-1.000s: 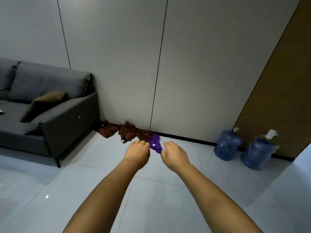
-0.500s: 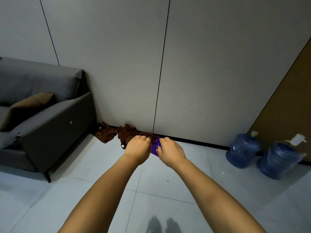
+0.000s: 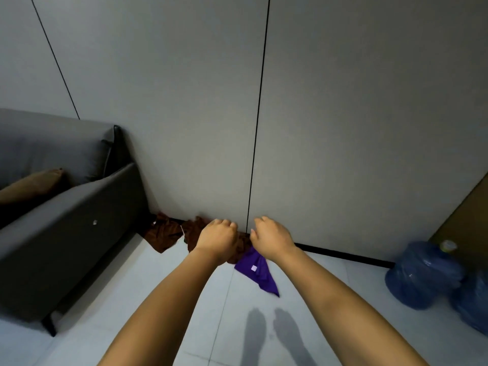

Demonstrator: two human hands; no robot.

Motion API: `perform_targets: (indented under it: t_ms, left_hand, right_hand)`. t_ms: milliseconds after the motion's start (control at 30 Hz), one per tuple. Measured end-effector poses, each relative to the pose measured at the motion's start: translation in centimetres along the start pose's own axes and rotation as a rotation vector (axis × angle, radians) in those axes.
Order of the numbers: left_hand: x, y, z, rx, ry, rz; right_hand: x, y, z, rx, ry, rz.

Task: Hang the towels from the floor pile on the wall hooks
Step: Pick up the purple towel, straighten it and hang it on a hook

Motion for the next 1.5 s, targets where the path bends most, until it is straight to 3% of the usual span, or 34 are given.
perform_targets:
  t_ms: [600, 833, 1167, 1367, 1500]
  left_hand:
    - [9.7, 30.3, 13.1, 0.083, -0.161, 0.105]
    - [13.4, 37.3, 22.8, 0.121, -0.173, 0.145]
    - [15.2, 34.7, 50.4, 0.262, -0.101, 0.131]
    - [16.1, 27.7, 69.9, 0.519, -0.1, 0.11]
    - [18.2, 27.9, 79.2, 0.571, -0.066, 0.138]
  right_hand:
    - [-8.6, 28.0, 12.3, 0.003, 0.038, 0.126]
    - [-12.0, 34.4, 23.5, 0.081, 0.101, 0.161]
    - [-16.1, 33.2, 51.3, 0.111, 0.015, 0.191]
    - [-14.7, 28.5, 70.8, 0.261, 0.033, 0.133]
    - [-13.6, 29.8, 79.8, 0.293, 0.032, 0.071]
Point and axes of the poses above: each hand's wrist, its own y-axis towards the middle knuckle, its own z-axis out of the palm, x = y × z, the point moved 5 cm from there along y, towards the middle knuckle, and after that the axes turned 12 degrees about -y, right-handed, at the moved point
